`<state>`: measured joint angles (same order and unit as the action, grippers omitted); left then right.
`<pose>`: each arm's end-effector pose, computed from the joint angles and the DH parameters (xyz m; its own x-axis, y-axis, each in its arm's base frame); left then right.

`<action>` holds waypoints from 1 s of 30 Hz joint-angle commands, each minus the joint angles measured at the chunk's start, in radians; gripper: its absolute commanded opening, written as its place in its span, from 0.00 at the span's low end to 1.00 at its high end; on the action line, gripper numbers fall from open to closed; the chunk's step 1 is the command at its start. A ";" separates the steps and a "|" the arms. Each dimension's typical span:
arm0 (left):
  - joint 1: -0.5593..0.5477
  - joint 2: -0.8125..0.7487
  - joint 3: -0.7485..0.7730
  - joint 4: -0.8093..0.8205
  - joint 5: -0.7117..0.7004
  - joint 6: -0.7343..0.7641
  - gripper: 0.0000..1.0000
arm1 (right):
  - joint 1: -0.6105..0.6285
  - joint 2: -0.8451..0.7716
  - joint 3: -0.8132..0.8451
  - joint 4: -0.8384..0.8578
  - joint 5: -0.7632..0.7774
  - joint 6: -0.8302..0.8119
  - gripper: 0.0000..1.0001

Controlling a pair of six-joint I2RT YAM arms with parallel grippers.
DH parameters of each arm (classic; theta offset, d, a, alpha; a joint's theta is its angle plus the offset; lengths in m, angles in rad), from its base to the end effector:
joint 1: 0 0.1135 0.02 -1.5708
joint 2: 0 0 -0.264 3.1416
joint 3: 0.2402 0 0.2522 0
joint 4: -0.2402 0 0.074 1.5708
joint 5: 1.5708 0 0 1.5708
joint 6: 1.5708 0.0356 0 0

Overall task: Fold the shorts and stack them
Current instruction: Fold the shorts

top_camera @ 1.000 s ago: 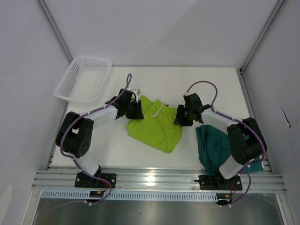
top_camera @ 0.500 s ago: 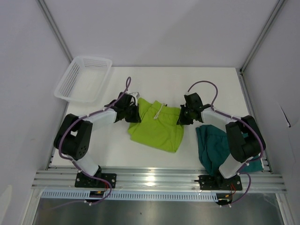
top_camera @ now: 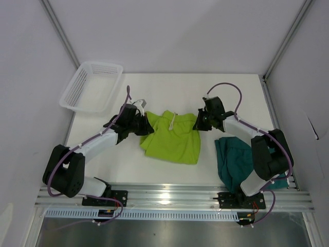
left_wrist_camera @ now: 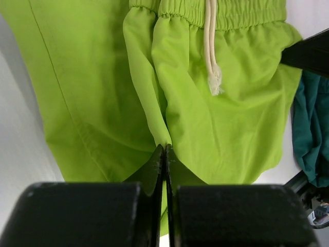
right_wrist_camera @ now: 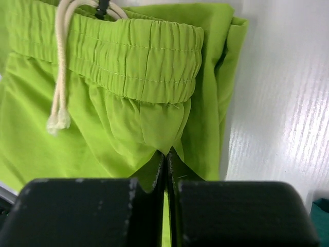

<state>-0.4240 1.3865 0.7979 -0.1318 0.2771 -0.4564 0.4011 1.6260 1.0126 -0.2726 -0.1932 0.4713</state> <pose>0.2603 -0.1282 0.2155 -0.7967 -0.1055 -0.5951 0.2584 0.8306 -0.4932 0.3088 0.1384 0.2008 -0.8601 0.1193 -0.4960 -0.1172 0.9001 0.4197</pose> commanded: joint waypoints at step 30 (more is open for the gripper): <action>0.005 -0.153 -0.134 -0.089 -0.096 -0.087 0.70 | -0.011 0.071 0.130 -0.043 -0.087 -0.114 0.76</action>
<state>-0.4240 1.2903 0.6151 -0.1894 0.1921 -0.5404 0.4004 1.7649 1.1244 -0.3111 -0.2558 0.3927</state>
